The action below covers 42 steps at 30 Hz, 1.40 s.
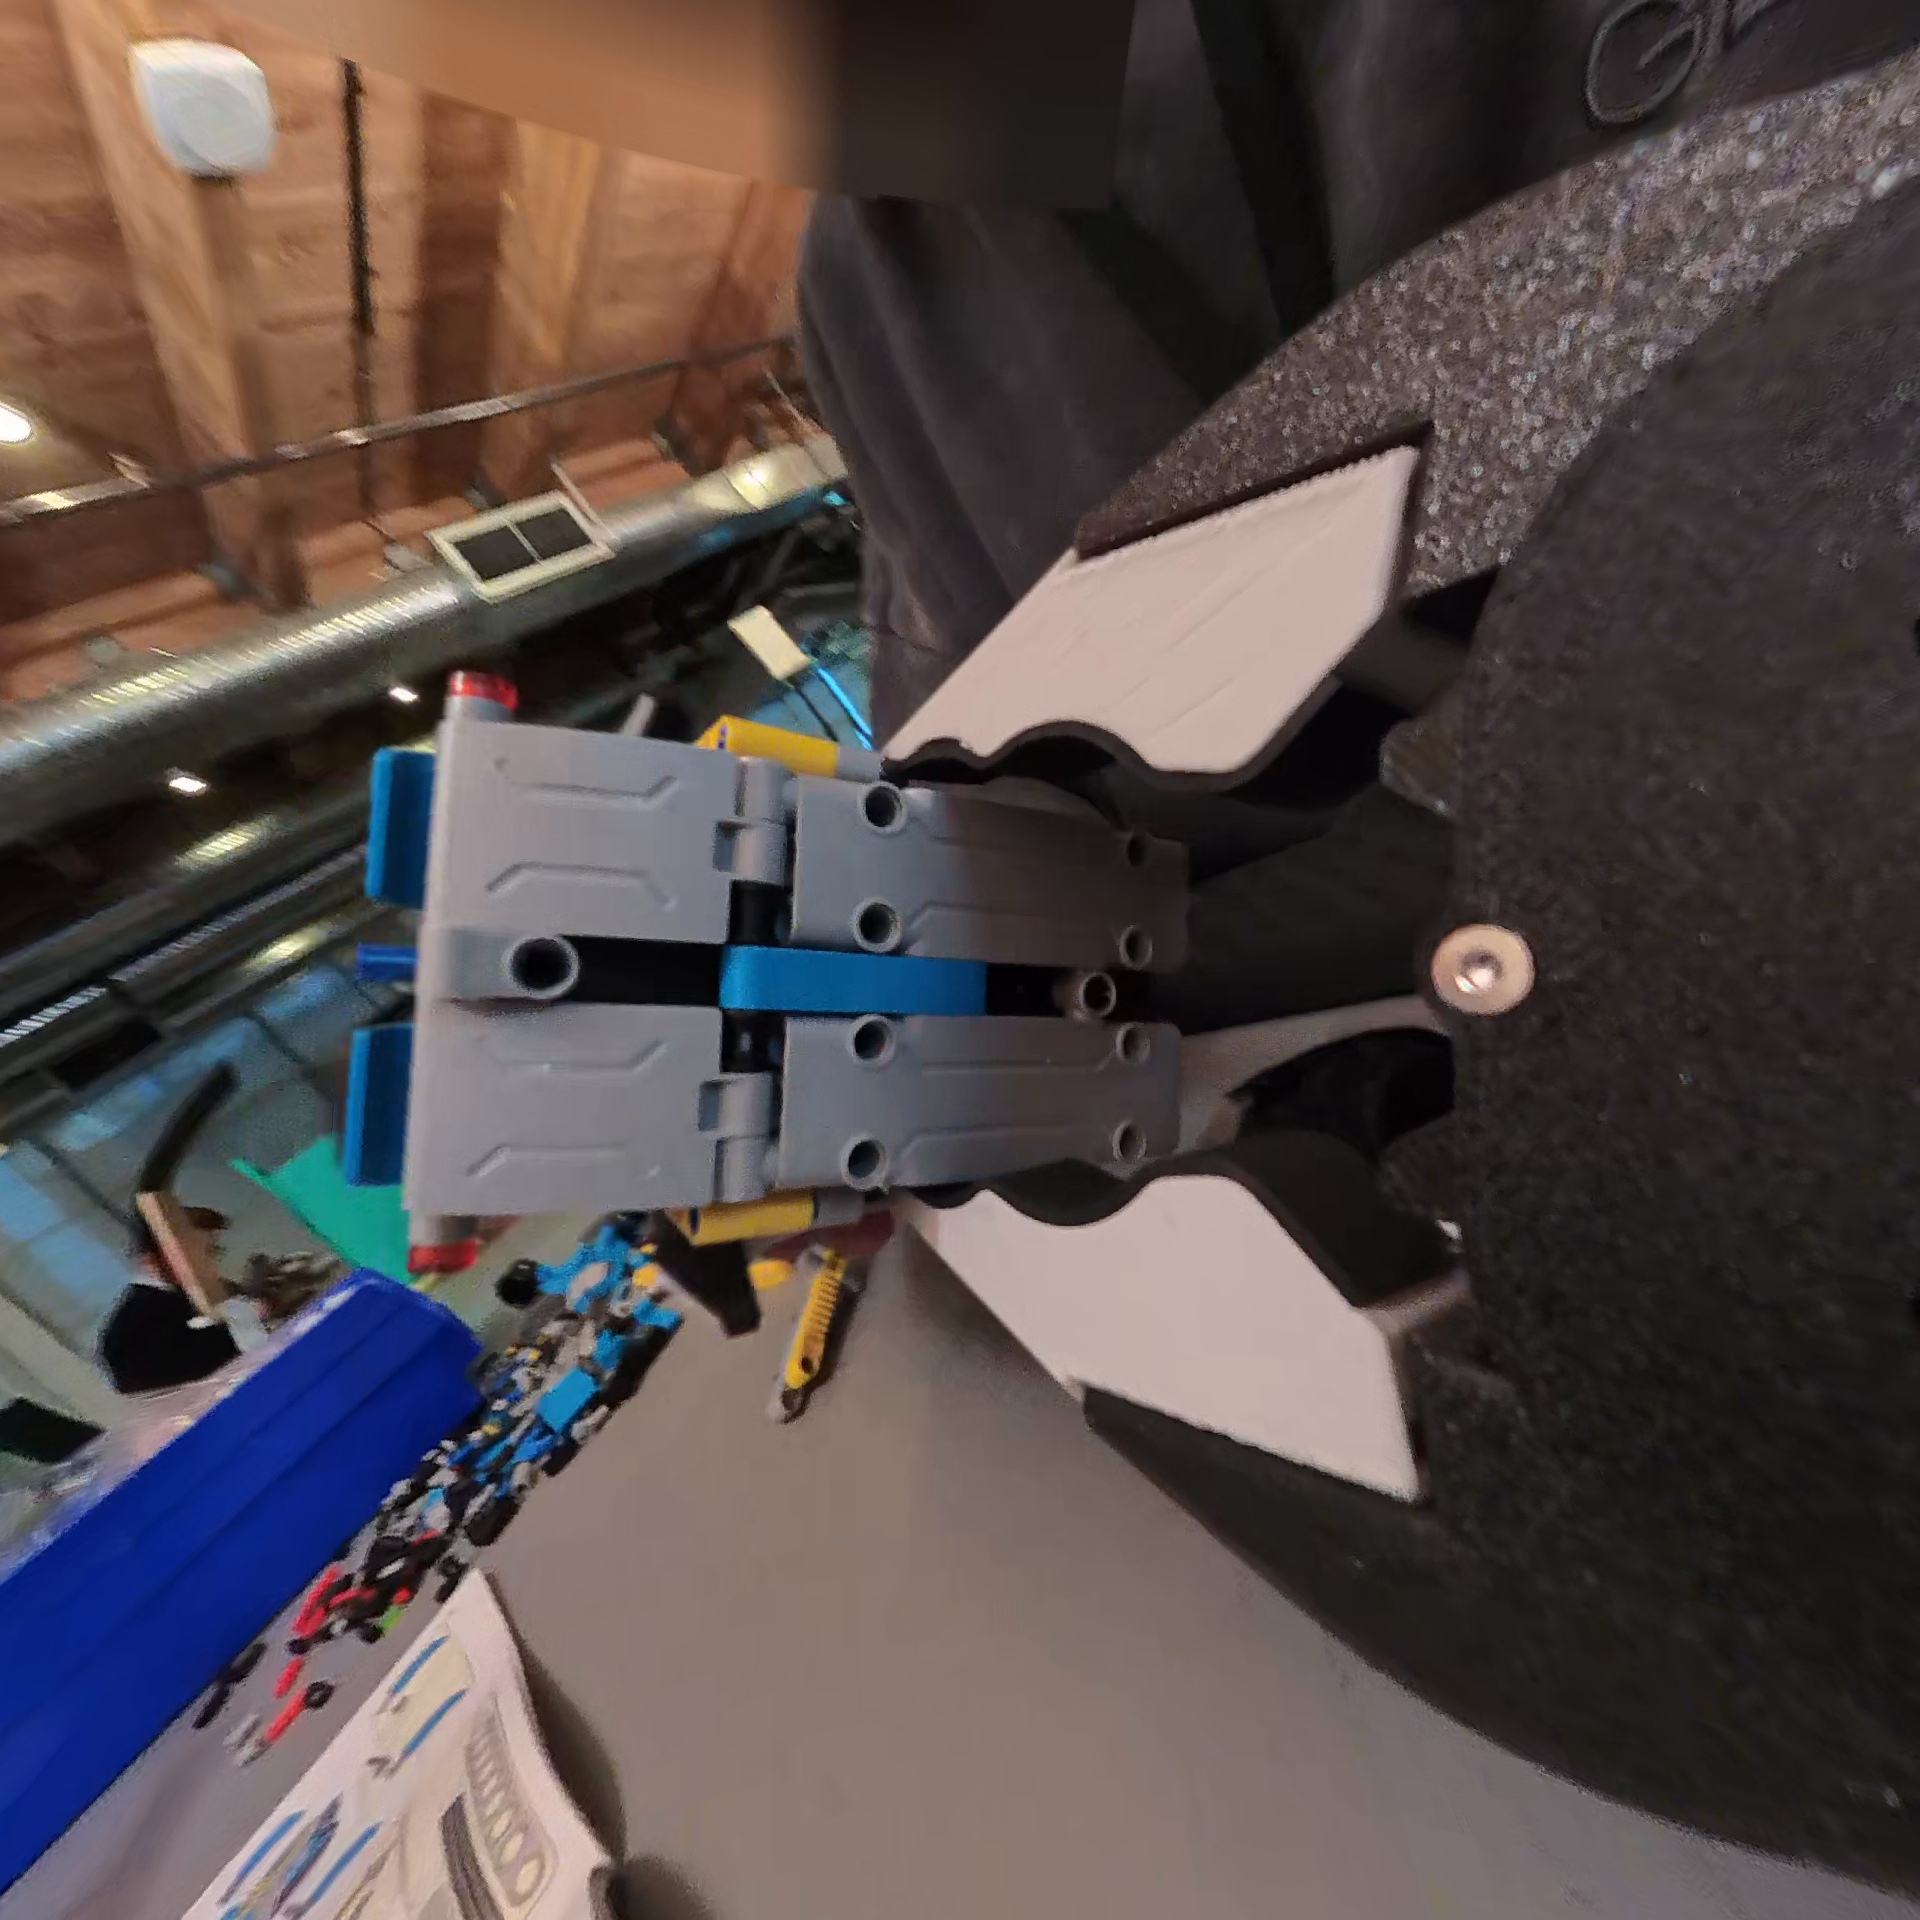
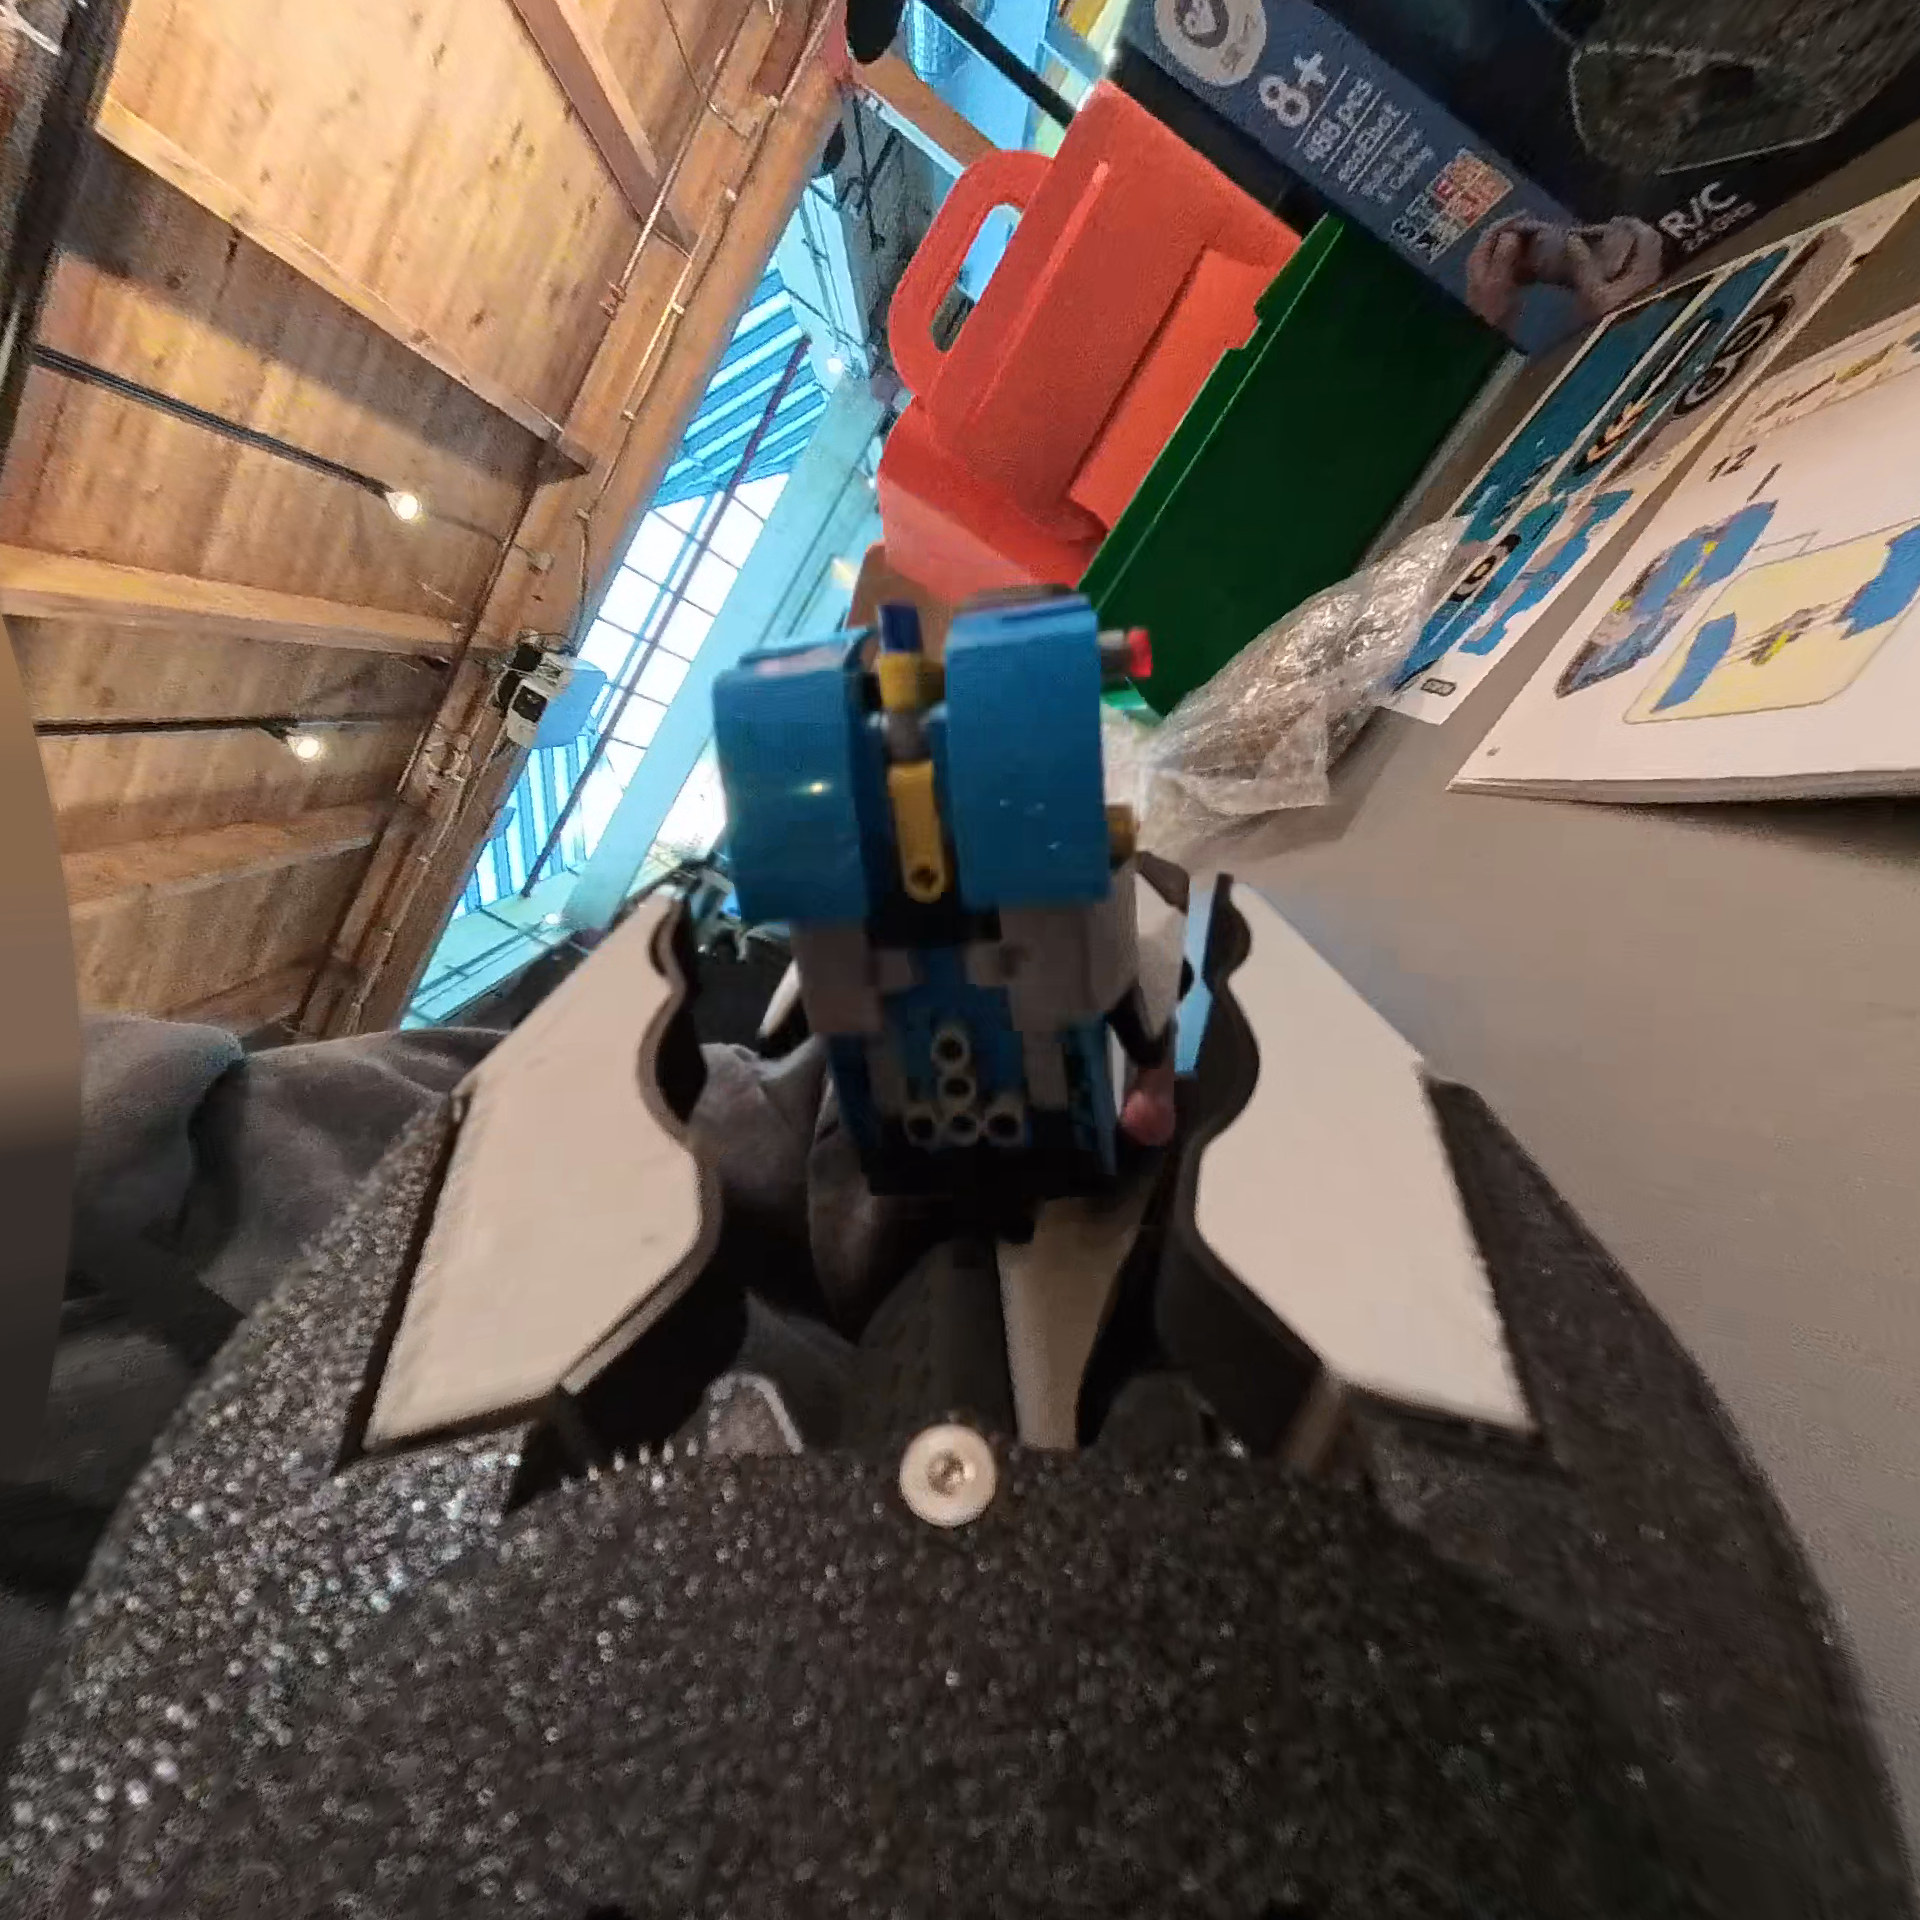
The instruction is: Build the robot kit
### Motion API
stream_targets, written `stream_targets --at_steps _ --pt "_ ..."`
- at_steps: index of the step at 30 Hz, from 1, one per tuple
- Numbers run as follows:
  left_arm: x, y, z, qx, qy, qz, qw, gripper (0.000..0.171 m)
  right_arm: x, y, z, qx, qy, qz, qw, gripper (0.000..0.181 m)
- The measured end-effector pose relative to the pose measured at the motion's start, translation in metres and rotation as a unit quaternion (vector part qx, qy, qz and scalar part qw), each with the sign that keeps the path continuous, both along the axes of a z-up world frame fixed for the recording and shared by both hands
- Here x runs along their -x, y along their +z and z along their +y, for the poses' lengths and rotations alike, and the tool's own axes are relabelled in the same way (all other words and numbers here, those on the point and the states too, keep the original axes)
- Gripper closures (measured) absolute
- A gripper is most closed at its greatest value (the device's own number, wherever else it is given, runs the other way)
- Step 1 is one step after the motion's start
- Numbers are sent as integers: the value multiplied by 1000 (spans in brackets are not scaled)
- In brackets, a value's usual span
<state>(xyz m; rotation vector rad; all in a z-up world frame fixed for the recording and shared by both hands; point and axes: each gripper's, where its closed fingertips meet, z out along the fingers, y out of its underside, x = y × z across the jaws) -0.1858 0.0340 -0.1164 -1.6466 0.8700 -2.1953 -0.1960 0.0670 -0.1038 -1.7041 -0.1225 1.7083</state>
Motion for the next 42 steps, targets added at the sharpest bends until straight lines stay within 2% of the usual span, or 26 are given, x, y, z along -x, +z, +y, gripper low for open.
stream_targets --at_steps 3,8,11,17,19,23,28,32,35,37,38,40,42 --pt "-8 -12 -13 -43 -11 42 998 98 13 0 0 -1 29 -9 1000 95" --pt "-10 -7 -9 -51 18 37 998 98 7 4 5 -6 -4 -15 1000 103" --pt "-9 -14 -4 -78 32 50 995 98 5 6 12 6 -25 -10 1000 100" --pt "-12 1 -11 9 3 -6 1000 98 14 18 15 -15 -50 -50 997 104" --pt "-12 9 -5 32 21 -37 999 98 15 25 19 -22 -74 -62 995 104" --pt "-9 17 1 32 40 -64 997 100 19 32 25 -29 -98 -83 991 105" --pt "-9 10 5 31 47 -41 998 101 13 29 30 -32 -140 -99 985 107" --pt "-3 9 1 39 13 -37 998 103 16 27 24 -16 -82 -86 993 105" --pt "10 32 -2 101 -32 -109 988 103 5 42 7 -26 -20 -50 998 105" --pt "17 44 -2 101 -40 -139 984 103 -16 54 -4 -45 -7 -42 998 112" --pt "19 46 -3 83 -39 -140 986 103 -26 54 -10 -61 -3 -61 996 118" --pt "24 48 -4 41 -34 -135 989 102 -61 39 -13 -85 -37 -169 981 119" --pt "31 54 -1 28 -26 -149 988 102 -107 8 -14 -92 -86 -319 939 131"
